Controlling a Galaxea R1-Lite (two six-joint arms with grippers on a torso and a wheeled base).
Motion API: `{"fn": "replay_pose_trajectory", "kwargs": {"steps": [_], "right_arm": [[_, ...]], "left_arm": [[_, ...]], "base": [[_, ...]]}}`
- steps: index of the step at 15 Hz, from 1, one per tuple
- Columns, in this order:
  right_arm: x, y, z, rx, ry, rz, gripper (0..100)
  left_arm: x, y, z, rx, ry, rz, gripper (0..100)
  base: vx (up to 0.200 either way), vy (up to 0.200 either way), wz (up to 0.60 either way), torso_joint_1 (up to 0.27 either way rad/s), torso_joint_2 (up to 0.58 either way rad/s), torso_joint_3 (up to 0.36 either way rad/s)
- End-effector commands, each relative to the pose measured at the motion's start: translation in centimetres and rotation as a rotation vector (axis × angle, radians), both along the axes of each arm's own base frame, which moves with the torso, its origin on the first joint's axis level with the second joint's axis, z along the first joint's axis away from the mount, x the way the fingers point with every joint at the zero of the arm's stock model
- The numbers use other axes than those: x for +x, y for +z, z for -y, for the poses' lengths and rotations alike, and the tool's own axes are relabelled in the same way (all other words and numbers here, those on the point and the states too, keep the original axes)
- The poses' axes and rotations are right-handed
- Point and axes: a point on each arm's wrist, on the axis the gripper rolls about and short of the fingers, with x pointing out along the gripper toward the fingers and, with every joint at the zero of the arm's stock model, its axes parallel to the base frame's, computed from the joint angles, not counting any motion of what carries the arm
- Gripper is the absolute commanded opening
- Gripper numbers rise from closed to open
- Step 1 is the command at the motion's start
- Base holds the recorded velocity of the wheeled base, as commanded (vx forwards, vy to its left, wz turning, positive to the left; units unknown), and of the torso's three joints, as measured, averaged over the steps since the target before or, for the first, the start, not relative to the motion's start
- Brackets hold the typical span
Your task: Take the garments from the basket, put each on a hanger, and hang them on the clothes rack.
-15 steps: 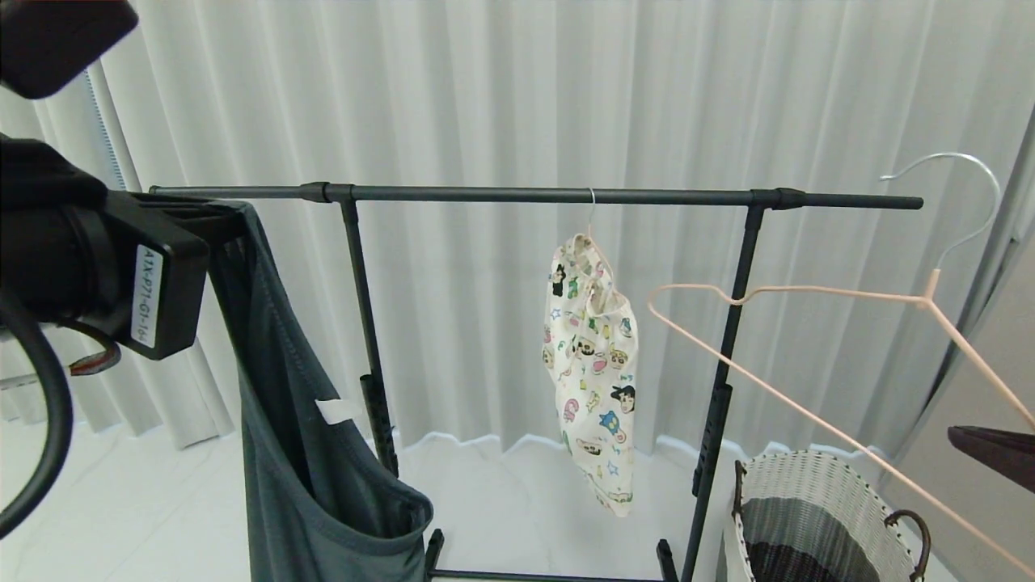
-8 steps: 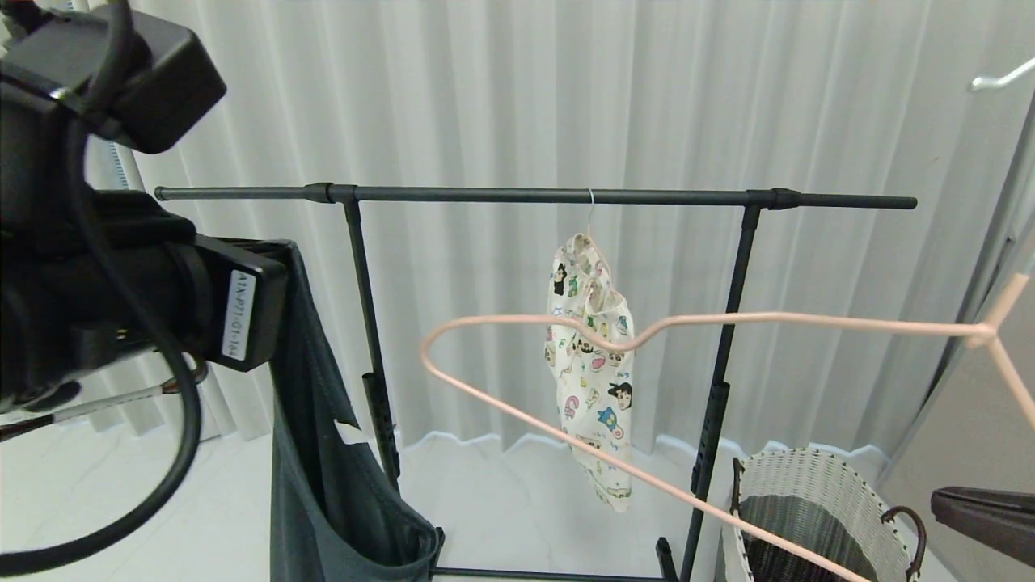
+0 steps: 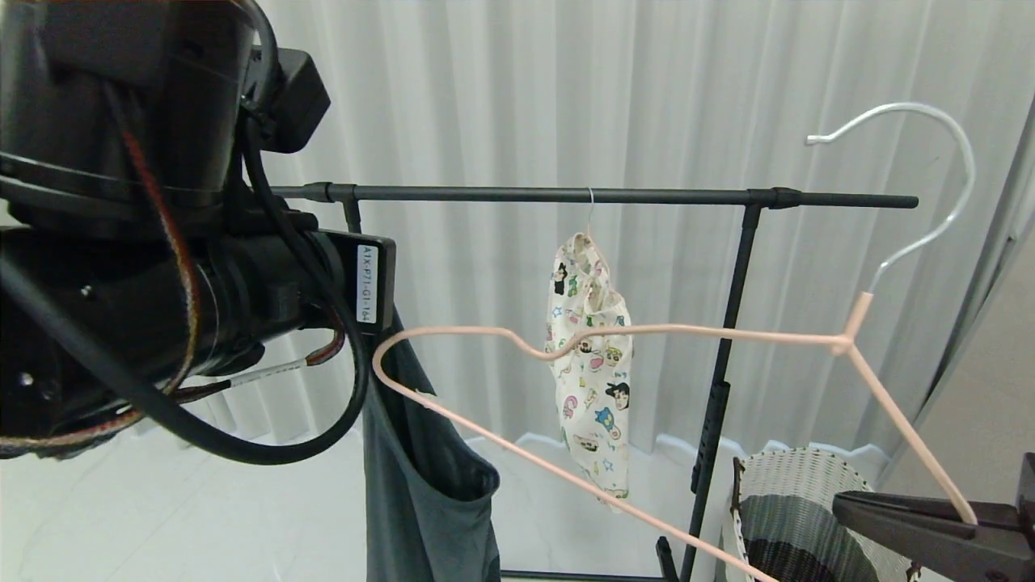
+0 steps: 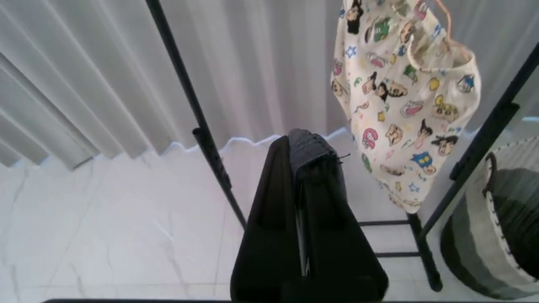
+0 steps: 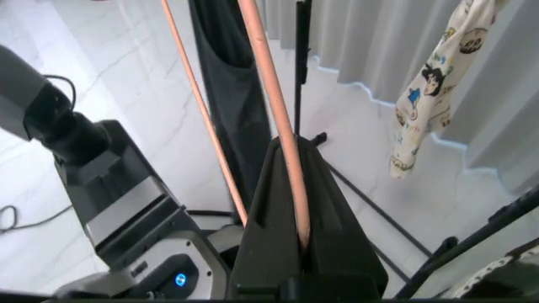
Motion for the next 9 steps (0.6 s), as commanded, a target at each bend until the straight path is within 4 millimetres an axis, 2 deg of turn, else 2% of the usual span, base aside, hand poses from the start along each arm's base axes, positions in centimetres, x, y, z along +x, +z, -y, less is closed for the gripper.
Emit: {"fn": "replay_pose_trajectory", "kwargs": {"steps": [1,3,9], "right_arm": [[1.1,-1.0,-1.8,-0.048,-0.015,-0.037,0],[1.9,-1.8,-2.5,-0.09,-0.056,-0.061,0],[2.9,-2.2,-4.0,-0.061,-0.089,-0.066,0]], "left_arm": [[0.4,-0.7,0.4,0.028,0.003,-0.027,0],[0.5,-1.0,0.3,0.06,0.007,-0.058,0],[1.4,-2.4,1.2,0.111,0.009,-0.11,0]], "base": [[0.0,0.0,0.0,0.0,0.0,0.0],[0.0,0.0,0.0,0.0,0.0,0.0],[0.0,0.0,0.0,0.0,0.0,0.0]]}}
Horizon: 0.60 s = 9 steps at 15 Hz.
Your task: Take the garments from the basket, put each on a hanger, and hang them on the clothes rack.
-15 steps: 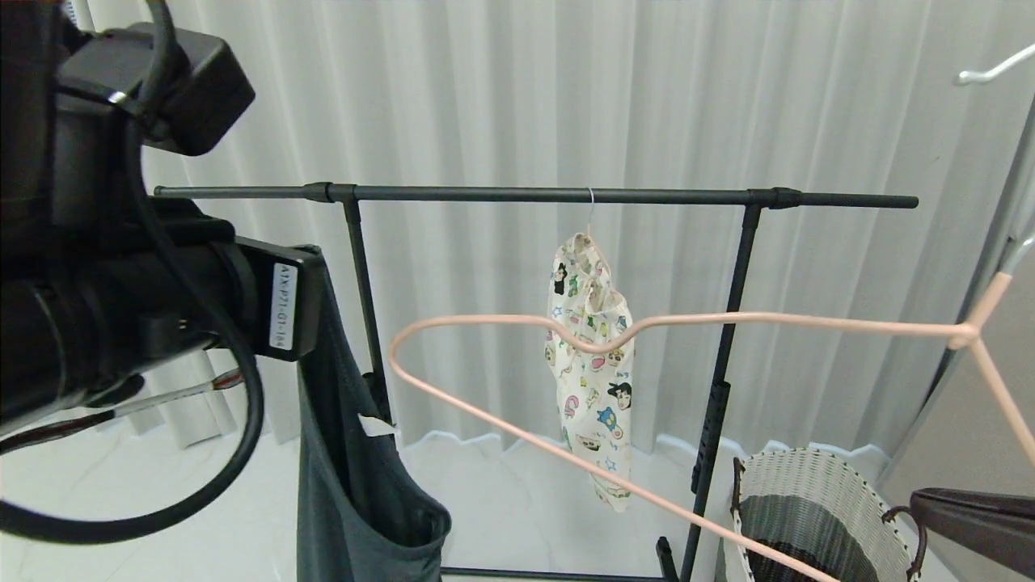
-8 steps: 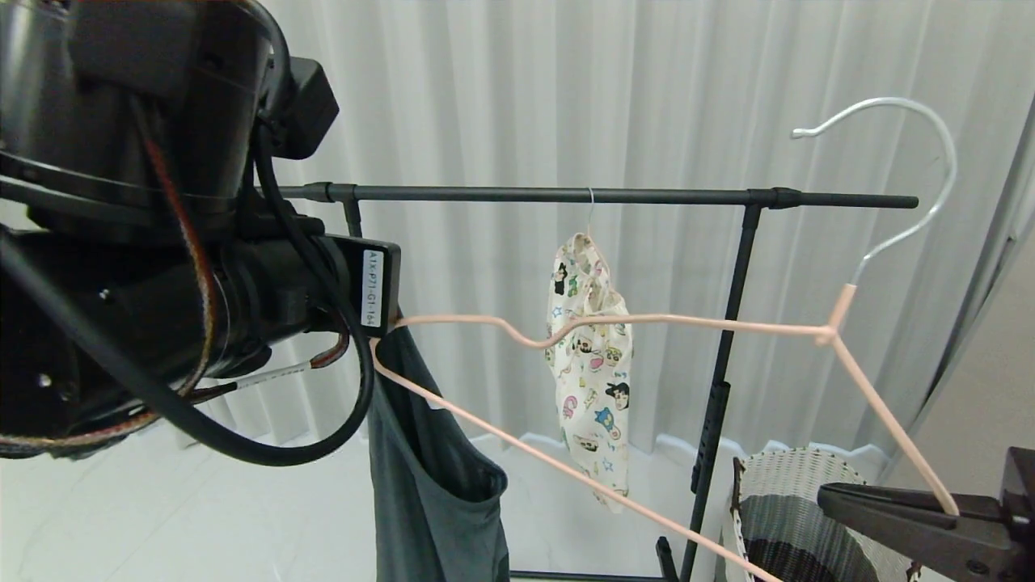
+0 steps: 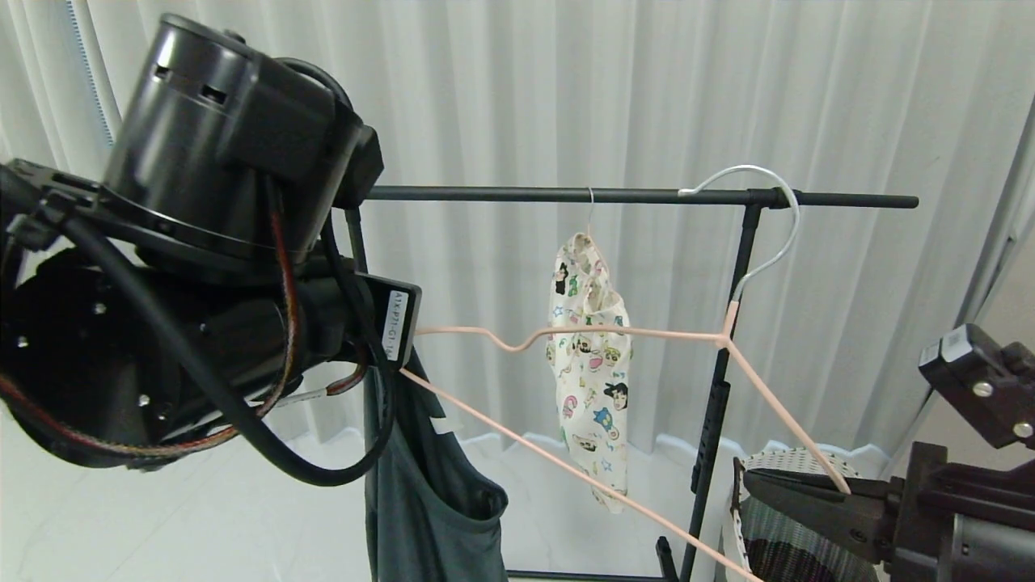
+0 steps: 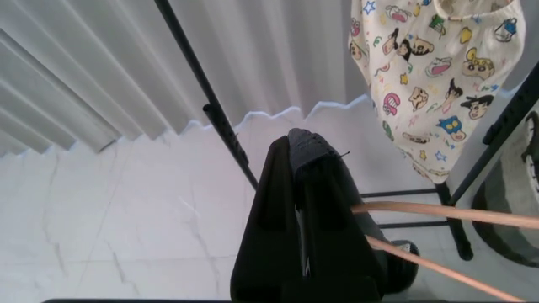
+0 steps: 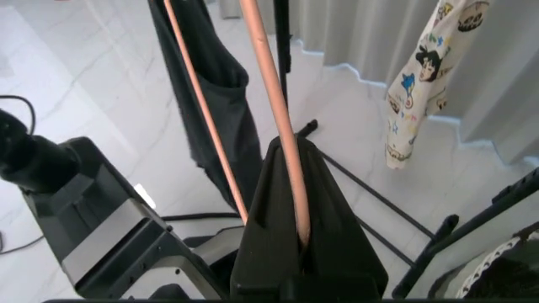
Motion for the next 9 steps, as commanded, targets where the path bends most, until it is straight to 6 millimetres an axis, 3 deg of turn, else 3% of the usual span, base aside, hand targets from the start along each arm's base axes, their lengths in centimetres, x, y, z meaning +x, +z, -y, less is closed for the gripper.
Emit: {"fn": "replay_pose_trajectory", "kwargs": {"steps": [1,9], "right_arm": [[0.4,-0.5,-0.5,-0.02,-0.005,-0.012,0],[2.1,-0.9,-1.7,-0.002,-0.048,0.005,0]], "left_arm": [[0.4,-0.5,0.4,0.015,0.001,-0.014,0],[0.8,-1.0,0.8,0.029,0.001,-0.028,0]], "base": [[0.0,0.0,0.0,0.0,0.0,0.0],[0.0,0.0,0.0,0.0,0.0,0.0]]}}
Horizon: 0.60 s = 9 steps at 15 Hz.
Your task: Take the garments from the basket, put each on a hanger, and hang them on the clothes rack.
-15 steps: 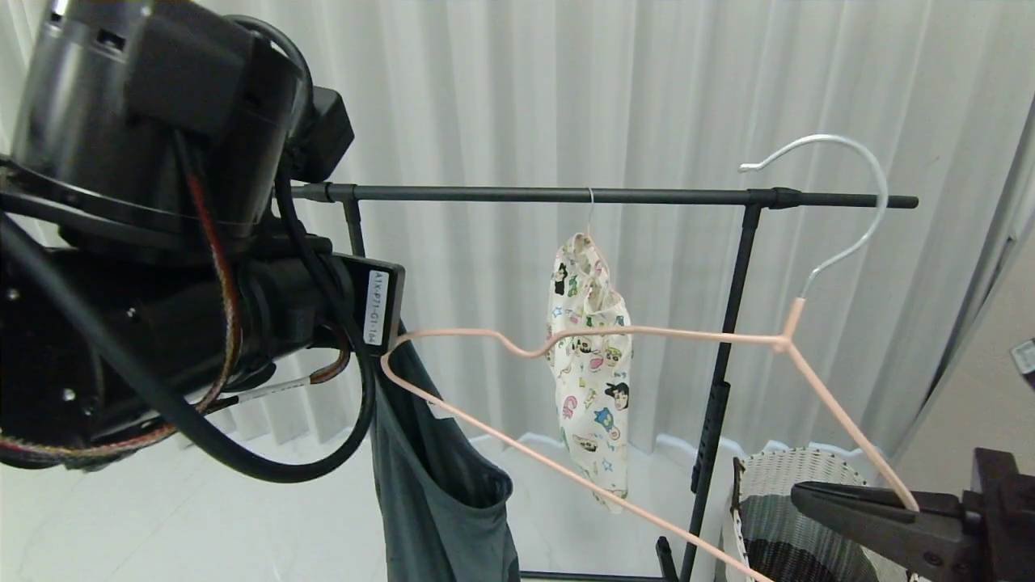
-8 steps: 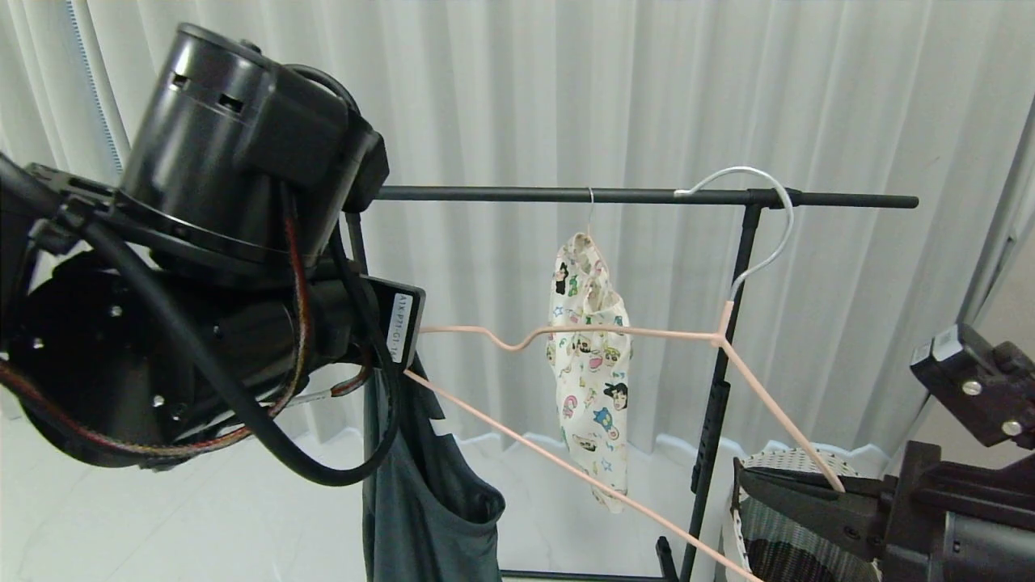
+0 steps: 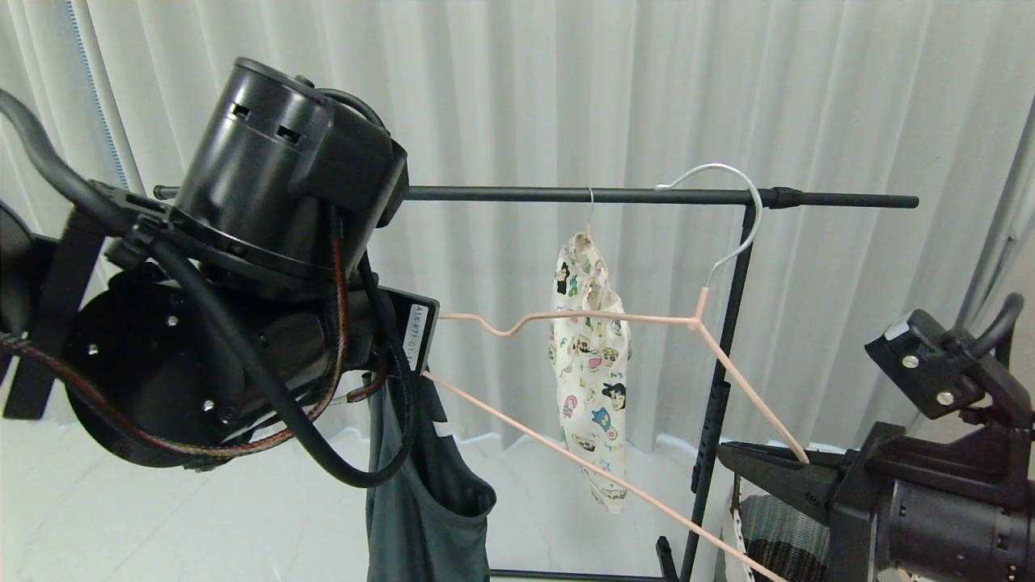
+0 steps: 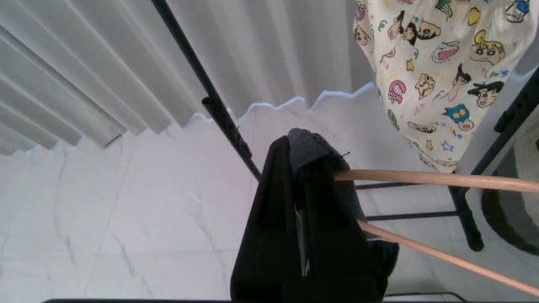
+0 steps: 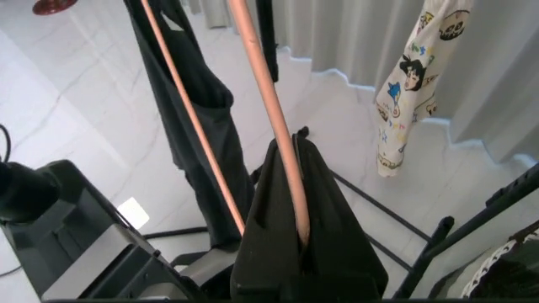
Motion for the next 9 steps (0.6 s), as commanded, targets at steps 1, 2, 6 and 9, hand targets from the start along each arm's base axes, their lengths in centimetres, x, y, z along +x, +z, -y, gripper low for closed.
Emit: {"fn": "replay_pose_trajectory", "kwargs": {"steps": [1,2,6,9], "right_arm": [[0.5,-0.5,-0.8,-0.01,0.001,-0.003,0],[0.8,-0.8,-1.2,-0.018,-0.018,0.0,0],[1.4,-1.7,-2.7,-0.048,-0.063,0.012,0],[1.5,-2.0,-3.1,-0.06,-0.056,0.007,0]], "left_arm": [[0.1,-0.1,0.1,0.001,0.001,-0.002,0],[0.1,-0.1,0.1,0.001,0.001,-0.002,0],[0.1,-0.3,0.1,0.006,0.002,-0.009,0],[0.2,-0.4,0.2,0.008,0.003,-0.012,0]], "base": [[0.0,0.0,0.0,0.0,0.0,0.0],[0.0,0.0,0.0,0.0,0.0,0.0],[0.0,0.0,0.0,0.0,0.0,0.0],[0.0,0.0,0.0,0.0,0.0,0.0]]}}
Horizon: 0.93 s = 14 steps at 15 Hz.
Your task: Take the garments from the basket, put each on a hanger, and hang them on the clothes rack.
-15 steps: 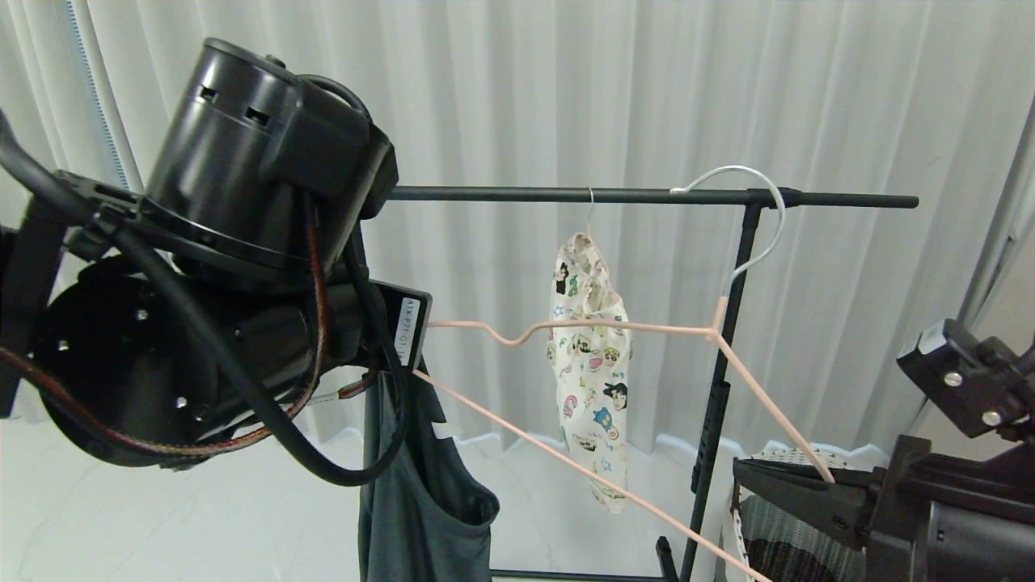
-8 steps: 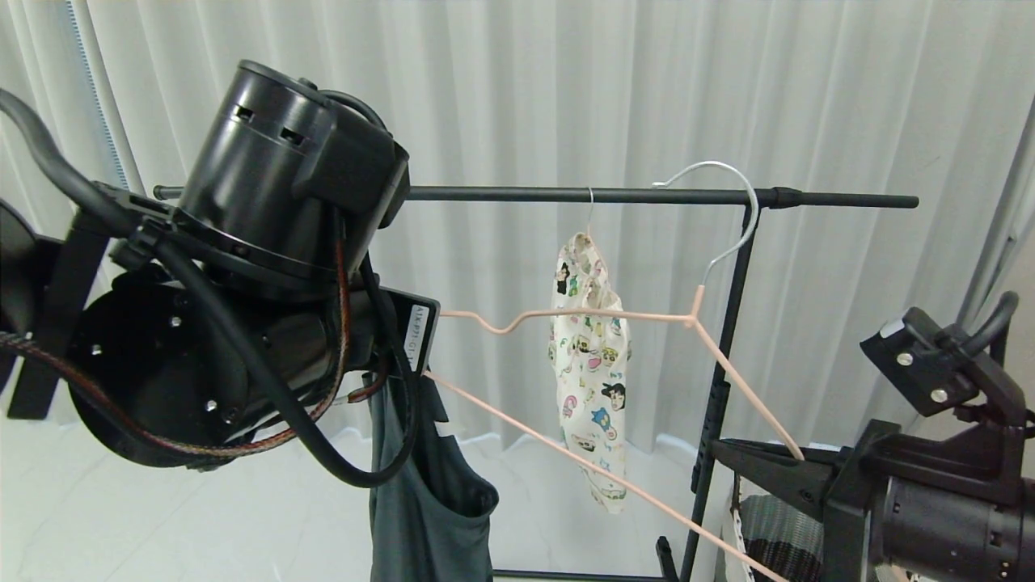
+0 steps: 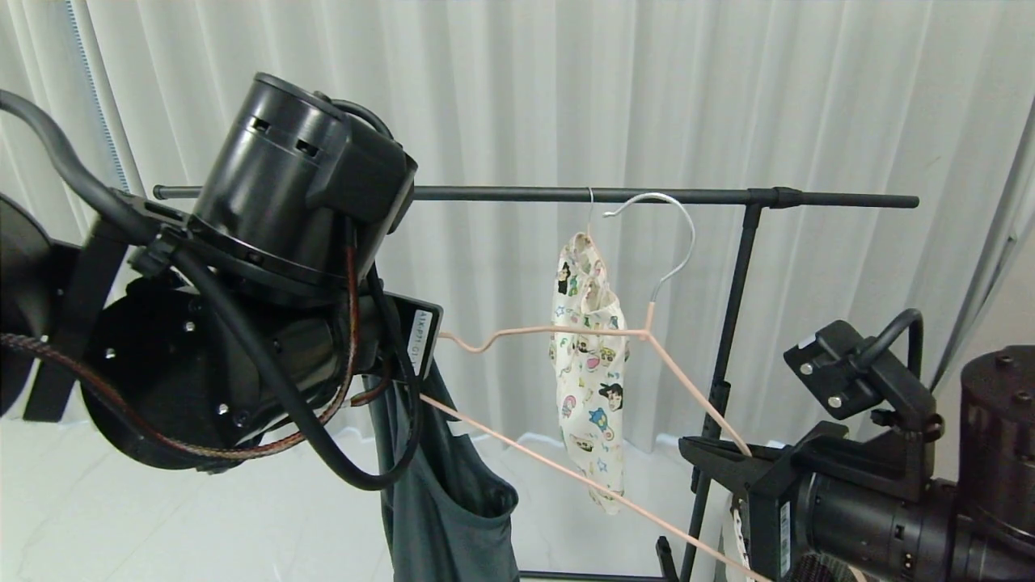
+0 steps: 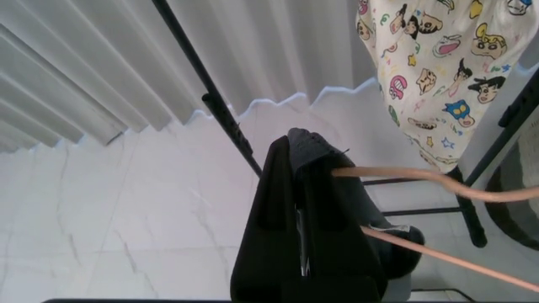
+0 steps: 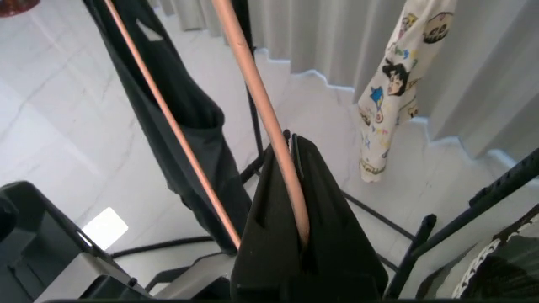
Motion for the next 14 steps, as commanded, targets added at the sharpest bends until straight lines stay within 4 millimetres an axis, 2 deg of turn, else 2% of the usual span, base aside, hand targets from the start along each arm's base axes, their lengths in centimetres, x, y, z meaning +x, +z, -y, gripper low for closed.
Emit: {"fn": "replay_pose_trajectory", "kwargs": {"steps": [1,6,10,14], "right_arm": [[0.2,-0.4,-0.4,-0.018,0.003,-0.011,0],[0.8,-1.1,-1.6,-0.064,-0.02,-0.005,0],[1.8,-0.8,-3.5,-0.077,-0.022,0.015,0],[1.9,-0.7,-4.6,-0.076,-0.001,0.019,0]], "left_arm": [[0.0,0.0,0.0,-0.002,0.002,0.0,0],[-0.6,0.0,0.9,-0.122,0.027,0.002,0],[-1.3,0.9,1.6,-0.225,0.027,0.022,0],[-1.5,1.7,1.9,-0.276,0.027,0.037,0]], "base": [[0.0,0.0,0.0,0.0,0.0,0.0],[0.0,0.0,0.0,0.0,0.0,0.0],[0.0,0.0,0.0,0.0,0.0,0.0],[0.0,0.0,0.0,0.0,0.0,0.0]]}}
